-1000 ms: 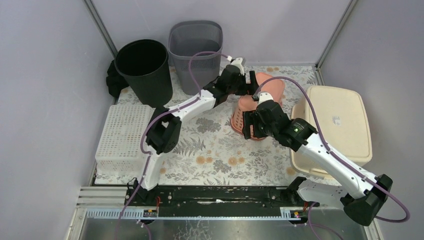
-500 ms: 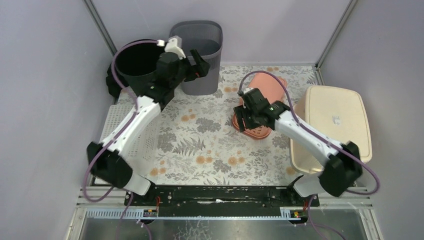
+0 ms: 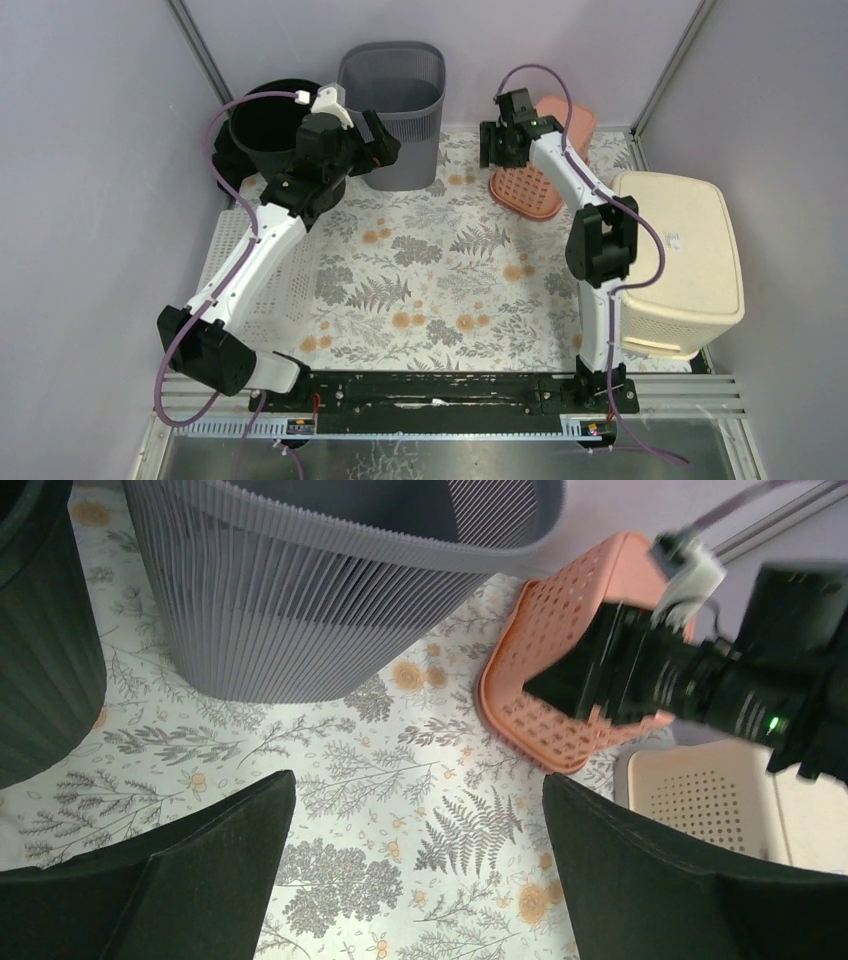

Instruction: Turn the large container upside down

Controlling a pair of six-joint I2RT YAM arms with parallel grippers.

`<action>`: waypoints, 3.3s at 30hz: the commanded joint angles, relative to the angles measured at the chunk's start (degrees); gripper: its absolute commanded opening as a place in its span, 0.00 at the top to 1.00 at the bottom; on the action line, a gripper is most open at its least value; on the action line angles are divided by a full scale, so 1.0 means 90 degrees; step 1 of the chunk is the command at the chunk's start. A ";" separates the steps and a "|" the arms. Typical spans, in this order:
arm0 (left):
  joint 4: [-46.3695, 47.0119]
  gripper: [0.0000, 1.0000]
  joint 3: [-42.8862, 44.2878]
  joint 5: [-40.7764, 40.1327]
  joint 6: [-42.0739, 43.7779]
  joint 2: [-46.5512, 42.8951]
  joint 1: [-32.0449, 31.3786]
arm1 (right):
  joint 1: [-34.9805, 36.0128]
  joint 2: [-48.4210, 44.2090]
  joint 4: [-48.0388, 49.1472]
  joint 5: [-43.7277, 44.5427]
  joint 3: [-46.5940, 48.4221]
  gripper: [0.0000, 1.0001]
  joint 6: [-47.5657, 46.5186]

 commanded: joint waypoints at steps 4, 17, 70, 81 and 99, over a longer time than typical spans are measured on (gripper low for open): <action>-0.0190 0.00 0.0250 0.0103 0.0159 0.0209 0.0161 | -0.0440 0.1207 -0.0246 -0.0870 0.2355 0.36 0.0022; -0.0557 0.00 0.0280 0.0380 0.0154 0.0065 0.0177 | -0.1497 0.2053 0.1919 -0.1276 0.3370 0.29 0.0762; -0.0192 0.00 0.0585 0.0718 0.0069 0.0732 0.0167 | -0.1222 -0.3190 0.2875 -0.0933 -0.2511 0.30 -0.0433; -0.0201 0.00 0.2536 -0.0177 0.0750 0.1881 0.0165 | -0.0971 -0.1137 0.2744 -0.0661 -0.1979 0.31 -0.0228; 0.1240 0.00 0.3716 -0.0269 0.1681 0.3605 0.0269 | -0.1378 -0.1666 0.2799 -0.0695 -0.2100 0.29 0.0613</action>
